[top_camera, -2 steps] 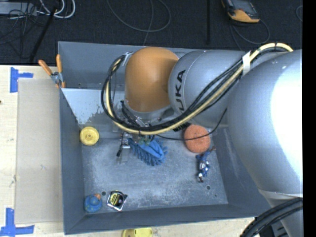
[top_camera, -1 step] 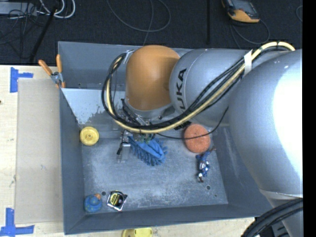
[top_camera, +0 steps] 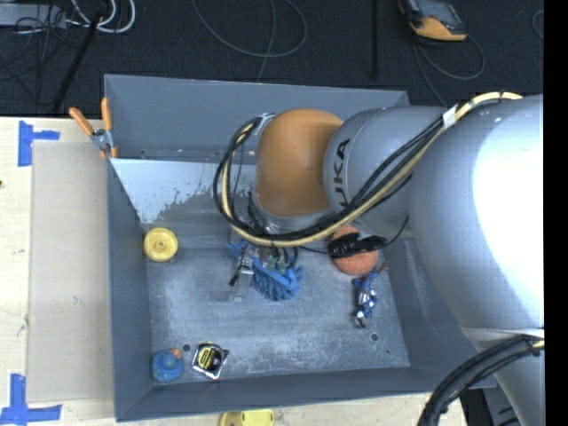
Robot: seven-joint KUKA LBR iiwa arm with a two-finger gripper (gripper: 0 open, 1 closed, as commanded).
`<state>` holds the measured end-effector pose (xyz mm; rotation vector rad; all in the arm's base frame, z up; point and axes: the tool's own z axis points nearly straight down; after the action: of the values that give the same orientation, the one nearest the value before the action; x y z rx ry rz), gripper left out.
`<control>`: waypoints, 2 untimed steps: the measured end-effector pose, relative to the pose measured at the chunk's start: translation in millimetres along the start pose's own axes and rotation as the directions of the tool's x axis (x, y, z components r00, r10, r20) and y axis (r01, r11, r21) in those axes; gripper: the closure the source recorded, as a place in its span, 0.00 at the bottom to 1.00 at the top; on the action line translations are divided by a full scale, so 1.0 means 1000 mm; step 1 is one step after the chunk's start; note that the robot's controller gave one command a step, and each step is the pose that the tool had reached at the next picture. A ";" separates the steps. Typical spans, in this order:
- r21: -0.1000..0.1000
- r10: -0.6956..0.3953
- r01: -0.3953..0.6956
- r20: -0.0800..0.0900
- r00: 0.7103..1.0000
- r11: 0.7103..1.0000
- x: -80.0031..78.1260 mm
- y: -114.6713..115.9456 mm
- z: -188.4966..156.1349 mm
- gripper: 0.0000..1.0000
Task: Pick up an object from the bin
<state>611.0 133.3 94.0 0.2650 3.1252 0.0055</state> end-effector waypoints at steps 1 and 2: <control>0.005 -0.017 0.017 -0.006 1.000 1.000 -0.008 -0.023 -0.002 0.00; 0.005 0.163 -0.163 -0.005 0.987 0.987 -0.015 -0.058 -0.006 0.00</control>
Offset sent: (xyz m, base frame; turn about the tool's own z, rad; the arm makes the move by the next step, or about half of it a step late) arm 0.0047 -0.0714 0.0060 0.1970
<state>615.9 73.9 99.9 0.5210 3.0987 0.0000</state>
